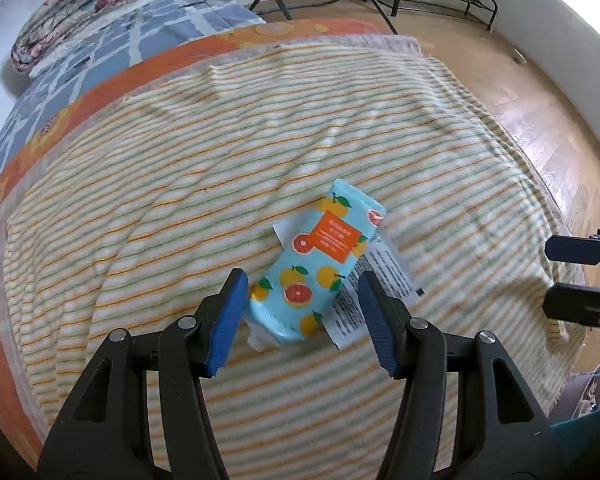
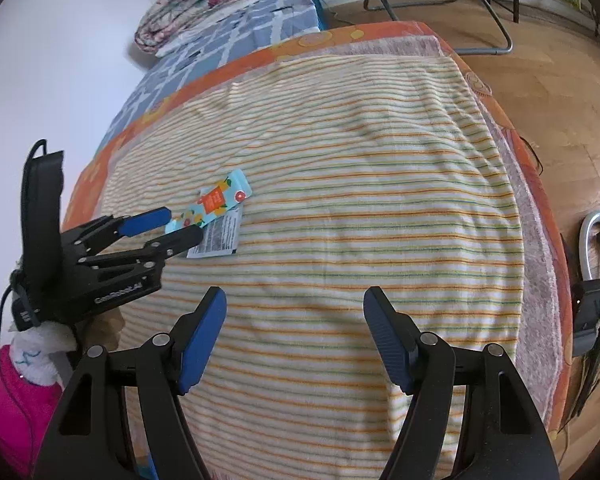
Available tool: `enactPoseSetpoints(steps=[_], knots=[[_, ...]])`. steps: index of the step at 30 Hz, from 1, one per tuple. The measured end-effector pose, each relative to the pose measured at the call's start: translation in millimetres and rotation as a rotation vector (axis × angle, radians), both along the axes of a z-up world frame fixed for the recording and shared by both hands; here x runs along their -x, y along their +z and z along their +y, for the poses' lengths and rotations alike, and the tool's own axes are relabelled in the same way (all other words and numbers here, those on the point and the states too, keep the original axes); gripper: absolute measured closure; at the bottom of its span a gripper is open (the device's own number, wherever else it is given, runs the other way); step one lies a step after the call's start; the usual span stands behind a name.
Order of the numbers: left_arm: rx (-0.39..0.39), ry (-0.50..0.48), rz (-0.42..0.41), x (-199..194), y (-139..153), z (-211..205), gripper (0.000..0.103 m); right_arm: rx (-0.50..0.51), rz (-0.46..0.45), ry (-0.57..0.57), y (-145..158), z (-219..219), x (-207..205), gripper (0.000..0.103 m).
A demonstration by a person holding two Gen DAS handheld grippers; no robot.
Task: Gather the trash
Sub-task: 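Grasp the orange-print lotion tube with the left gripper while the right gripper grasps the white barcode label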
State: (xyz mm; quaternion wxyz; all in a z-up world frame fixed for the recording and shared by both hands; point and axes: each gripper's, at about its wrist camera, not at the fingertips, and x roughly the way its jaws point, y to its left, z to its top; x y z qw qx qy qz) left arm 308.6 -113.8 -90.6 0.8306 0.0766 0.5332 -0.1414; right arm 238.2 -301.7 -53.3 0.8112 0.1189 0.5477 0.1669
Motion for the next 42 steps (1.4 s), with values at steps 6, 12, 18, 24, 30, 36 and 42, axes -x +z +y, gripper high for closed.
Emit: enactPoseSetpoints(steps=[6, 12, 18, 24, 30, 36, 42], knots=[[0.013, 0.01, -0.004, -4.0, -3.8, 4.0, 0.055, -0.005, 0.003, 0.007, -3.8, 7.5, -5.9, 0.032], [0.03, 0.04, 0.002, -4.8, -3.7, 17.6, 0.062, -0.003, 0.004, 0.008, -6.2, 12.3, -8.7, 0.032], [0.039, 0.078, -0.002, 3.4, -2.6, 35.5, 0.064, 0.002, 0.005, 0.015, -10.5, 24.4, -16.6, 0.032], [0.042, 0.126, -0.009, 15.5, -2.4, 60.8, 0.064, 0.038, -0.032, 0.066, -11.7, 45.4, -28.0, 0.032], [0.037, 0.153, 0.002, 37.1, -4.4, 85.0, 0.064, 0.068, -0.085, 0.179, -10.0, 75.4, -55.4, 0.032], [0.003, 0.121, 0.016, 46.1, -1.4, 84.5, 0.049, 0.09, -0.05, 0.261, -25.6, 103.7, -81.4, 0.032], [-0.035, 0.093, -0.015, 40.5, -2.3, 79.9, 0.044, 0.089, -0.009, 0.284, -32.2, 111.2, -83.4, 0.032]])
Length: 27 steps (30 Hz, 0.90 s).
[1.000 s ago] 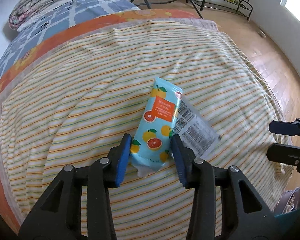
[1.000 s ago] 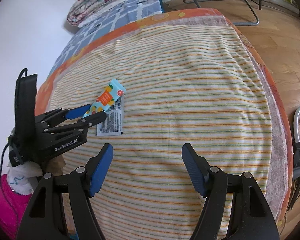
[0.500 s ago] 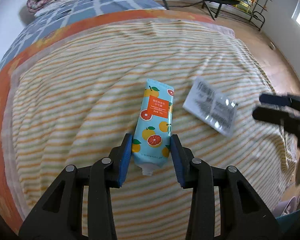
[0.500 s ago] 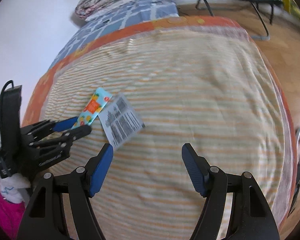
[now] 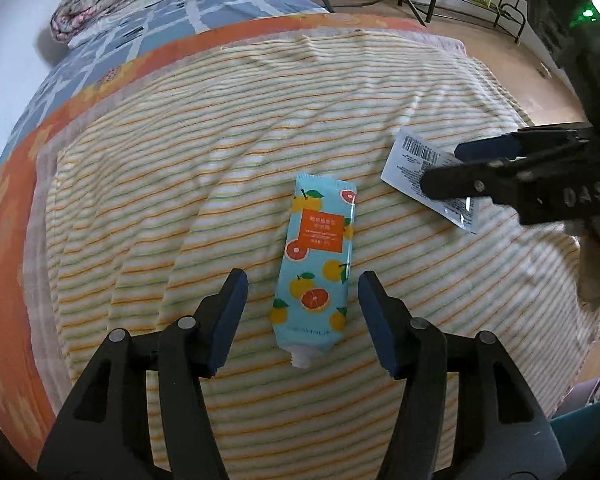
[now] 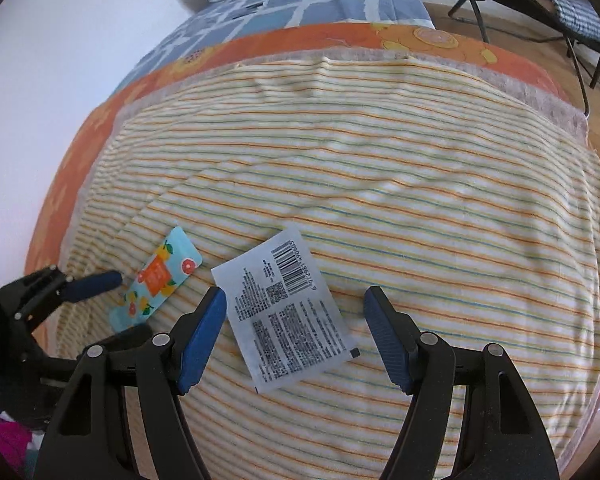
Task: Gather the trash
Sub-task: 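Grasp the orange-print lotion tube with the left gripper while the right gripper grasps the white barcode label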
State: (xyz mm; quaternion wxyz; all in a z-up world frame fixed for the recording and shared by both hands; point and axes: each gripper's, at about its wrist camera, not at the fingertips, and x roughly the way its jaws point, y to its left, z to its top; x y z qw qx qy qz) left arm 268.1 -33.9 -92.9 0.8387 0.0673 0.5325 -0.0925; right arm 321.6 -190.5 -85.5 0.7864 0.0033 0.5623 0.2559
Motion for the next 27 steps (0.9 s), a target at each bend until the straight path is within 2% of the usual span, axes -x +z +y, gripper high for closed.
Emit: enactPoseSetpoints(steps=[3, 7, 11, 14, 15, 19, 20, 22, 27], knots=[[-0.025, 0.012, 0.001, -0.4, -4.4, 4.5, 0.061, 0.022, -0.002, 0.036, -0.6, 5.4, 4.5, 0.032], [-0.015, 0.057, -0.006, 1.1, -1.9, 19.2, 0.063, 0.117, -0.06, 0.082, -3.7, 20.1, 14.3, 0.032], [-0.007, 0.037, 0.002, 1.8, 0.3, 23.9, 0.063, 0.264, -0.155, 0.155, -8.5, 40.1, 27.9, 0.032], [-0.02, 0.002, 0.011, 1.6, 0.7, 17.5, 0.061, 0.261, -0.154, 0.141, -7.9, 39.3, 28.9, 0.033], [-0.03, -0.004, 0.004, 1.3, 1.0, 14.6, 0.057, 0.254, -0.152, 0.133, -7.2, 38.2, 29.1, 0.034], [-0.061, -0.015, 0.001, -6.1, -3.8, 3.6, 0.056, 0.243, -0.161, 0.109, -4.4, 34.6, 29.0, 0.043], [-0.058, -0.007, 0.0, -8.2, -4.8, 2.9, 0.057, 0.239, -0.159, 0.1, -3.3, 32.9, 29.2, 0.043], [-0.021, 0.013, -0.002, -10.3, -3.3, 4.1, 0.067, 0.231, -0.156, 0.086, -2.2, 30.1, 30.5, 0.044], [0.002, 0.056, -0.023, -6.2, 0.0, 7.9, 0.068, 0.204, -0.153, 0.056, 0.9, 23.0, 30.5, 0.047]])
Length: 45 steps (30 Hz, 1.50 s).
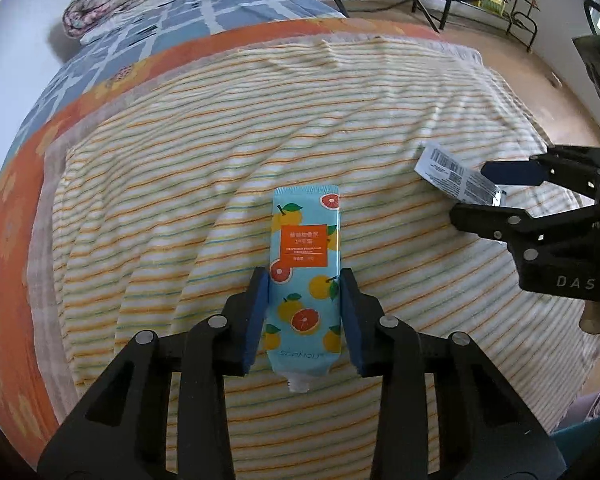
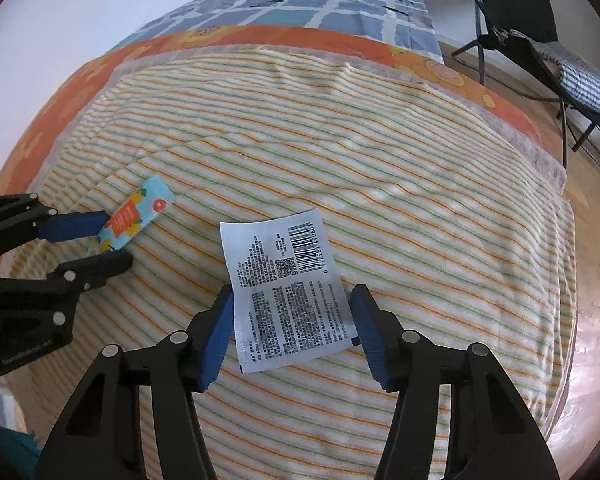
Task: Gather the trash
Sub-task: 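Grasp the orange-print lotion tube with the left gripper while the right gripper grasps the white barcode label, then carry the tube and label into the blue basket and open both grippers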
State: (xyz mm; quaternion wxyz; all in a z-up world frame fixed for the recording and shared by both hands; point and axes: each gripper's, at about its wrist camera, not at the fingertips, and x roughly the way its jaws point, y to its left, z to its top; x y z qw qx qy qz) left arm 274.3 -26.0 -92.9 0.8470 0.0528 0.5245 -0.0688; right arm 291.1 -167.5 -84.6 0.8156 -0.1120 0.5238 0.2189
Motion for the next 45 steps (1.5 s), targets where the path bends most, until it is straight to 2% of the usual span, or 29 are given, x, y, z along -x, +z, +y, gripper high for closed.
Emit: enactPoseSetpoints(steps=[9, 16, 23, 31, 38, 45], knots=[[0.023, 0.023, -0.051, 30.1, 19.1, 1.0, 0.068, -0.069, -0.001, -0.046, 8.4, -17.7, 13.7, 0.049], [0.025, 0.013, -0.097, 66.3, 44.1, -5.9, 0.068, -0.081, -0.04, -0.052, 31.8, -24.2, 38.0, 0.048], [0.018, -0.001, -0.165, 117.9, 80.6, -14.7, 0.068, -0.096, -0.07, -0.041, 60.1, -29.2, 79.7, 0.049], [0.017, -0.003, -0.211, 183.6, 105.4, -17.9, 0.068, -0.131, -0.102, -0.024, 92.1, -31.8, 137.2, 0.048], [0.013, -0.006, -0.217, 238.0, 107.5, -24.5, 0.068, -0.165, -0.097, -0.014, 103.7, -35.3, 187.2, 0.048], [0.026, -0.008, -0.181, 288.3, 94.1, -33.8, 0.068, -0.181, -0.088, -0.009, 101.0, -41.4, 239.6, 0.048]])
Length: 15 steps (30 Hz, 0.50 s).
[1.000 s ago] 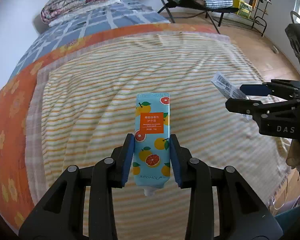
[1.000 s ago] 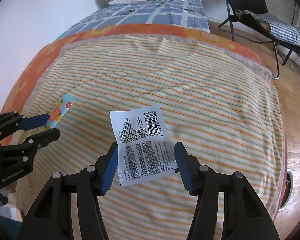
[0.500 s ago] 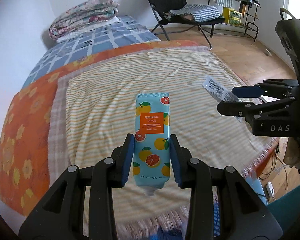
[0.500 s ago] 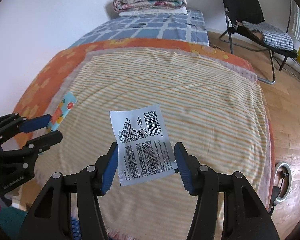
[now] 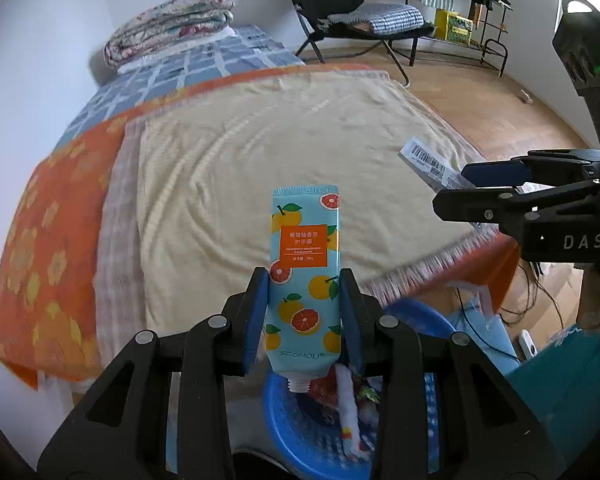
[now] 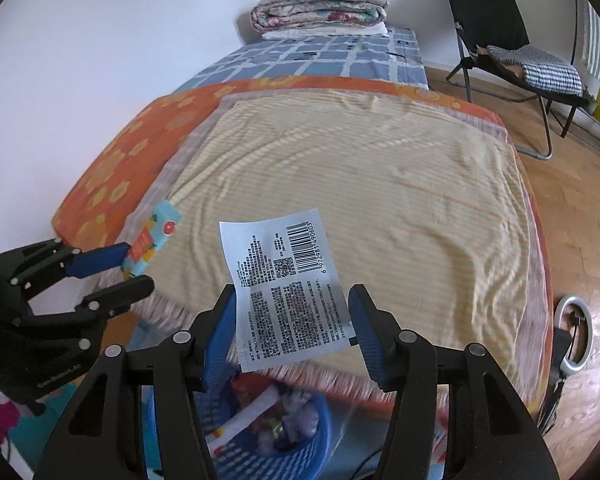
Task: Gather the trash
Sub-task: 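Carry the tube and label into the blue basket and open both grippers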
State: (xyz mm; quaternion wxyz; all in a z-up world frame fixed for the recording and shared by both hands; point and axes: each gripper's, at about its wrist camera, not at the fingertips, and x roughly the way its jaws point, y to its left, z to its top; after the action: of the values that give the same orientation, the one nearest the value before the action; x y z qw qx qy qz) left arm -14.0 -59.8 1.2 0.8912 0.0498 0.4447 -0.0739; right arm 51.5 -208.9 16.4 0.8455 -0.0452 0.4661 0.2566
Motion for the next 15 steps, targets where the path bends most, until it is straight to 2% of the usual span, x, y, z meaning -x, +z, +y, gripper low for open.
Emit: enactPoseSetpoints(steps=[8, 15], knots=[[0.036, 0.01, 0.067, 38.0, -29.1, -8.8, 0.068, -0.038, 0.049, -0.013, -18.3, -10.4, 47.0, 0.048], [0.06, 0.032, 0.128, 53.9, -54.4, -13.5, 0.068, -0.044, 0.095, -0.025, -42.2, -13.9, 76.2, 0.048]])
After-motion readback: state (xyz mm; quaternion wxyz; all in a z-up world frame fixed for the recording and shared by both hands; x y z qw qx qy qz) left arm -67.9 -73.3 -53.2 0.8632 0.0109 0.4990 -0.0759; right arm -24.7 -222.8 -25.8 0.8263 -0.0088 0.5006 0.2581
